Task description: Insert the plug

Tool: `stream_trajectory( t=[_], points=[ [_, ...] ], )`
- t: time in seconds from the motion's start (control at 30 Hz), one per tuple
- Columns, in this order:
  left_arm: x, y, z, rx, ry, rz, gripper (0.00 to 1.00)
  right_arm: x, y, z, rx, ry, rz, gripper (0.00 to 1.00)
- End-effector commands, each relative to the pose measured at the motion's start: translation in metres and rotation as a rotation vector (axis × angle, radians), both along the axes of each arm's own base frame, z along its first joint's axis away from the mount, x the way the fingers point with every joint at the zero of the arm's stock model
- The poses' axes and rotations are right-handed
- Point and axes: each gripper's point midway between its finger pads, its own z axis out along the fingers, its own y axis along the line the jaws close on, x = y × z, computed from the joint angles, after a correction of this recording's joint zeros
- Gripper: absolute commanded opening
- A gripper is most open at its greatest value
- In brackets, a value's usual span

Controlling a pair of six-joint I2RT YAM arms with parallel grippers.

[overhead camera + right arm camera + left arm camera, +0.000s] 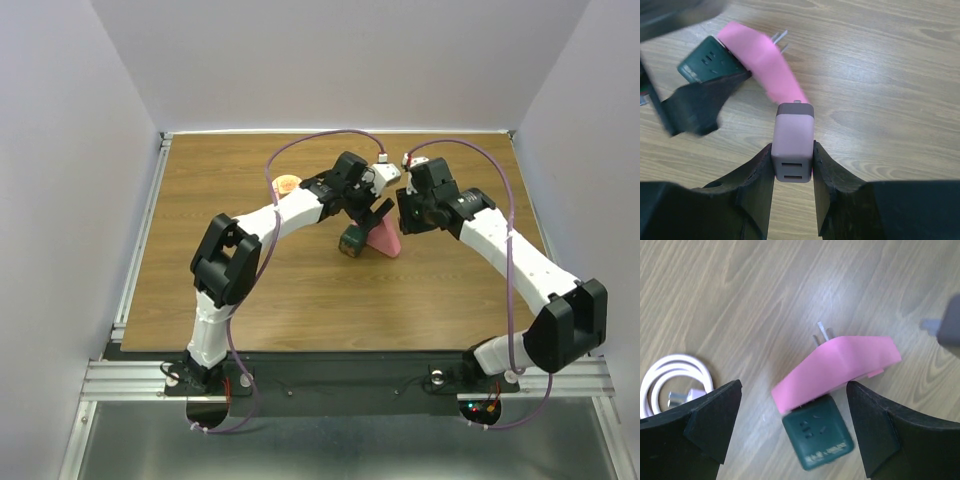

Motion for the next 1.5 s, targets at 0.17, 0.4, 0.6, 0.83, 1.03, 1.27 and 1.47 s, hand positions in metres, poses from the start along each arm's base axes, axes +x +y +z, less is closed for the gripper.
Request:
stream_trajectory(
  t=[0.17, 0.4, 0.6, 0.83, 1.03, 1.27, 1.47],
  points=[
    [0.032, -0.034, 0.01, -0.085, -0.021, -0.023, 0.97, 0.002, -0.011, 0.019, -0.003, -0.093, -0.07, 0.0],
    [0.039, -0.035, -0.004, -0.155, 0.057, -0.074, 0.87, 0.0, -0.015, 0.017, -0.01, -0.107, -0.083, 0.01],
    [0.042, -0.03, -0.016, -0.235, 0.164, -0.111, 0.65, 0.001, -0.014, 0.011, -0.008, -0.106, -0.08, 0.0],
    [0.066, -0.018, -0.045, -0.26, 0.316, -0.029, 0.23, 0.006, -0.01, 0.007, 0.002, -0.112, -0.075, 0.0],
    [0.068, -0.004, -0.042, -0.35, 0.433, 0.091, 0.0, 0.011, -0.007, 0.004, 0.006, -0.107, -0.072, 0.0],
    [0.058, 0.001, -0.042, -0.537, 0.658, 0.299, 0.0, 0.017, 0.001, 0.005, 0.033, -0.108, -0.063, 0.0],
    [0.068, 0.019, -0.076, -0.481, 0.626, 0.481, 0.48, 0.02, 0.007, 0.007, 0.057, -0.119, -0.049, 0.01]
  ],
)
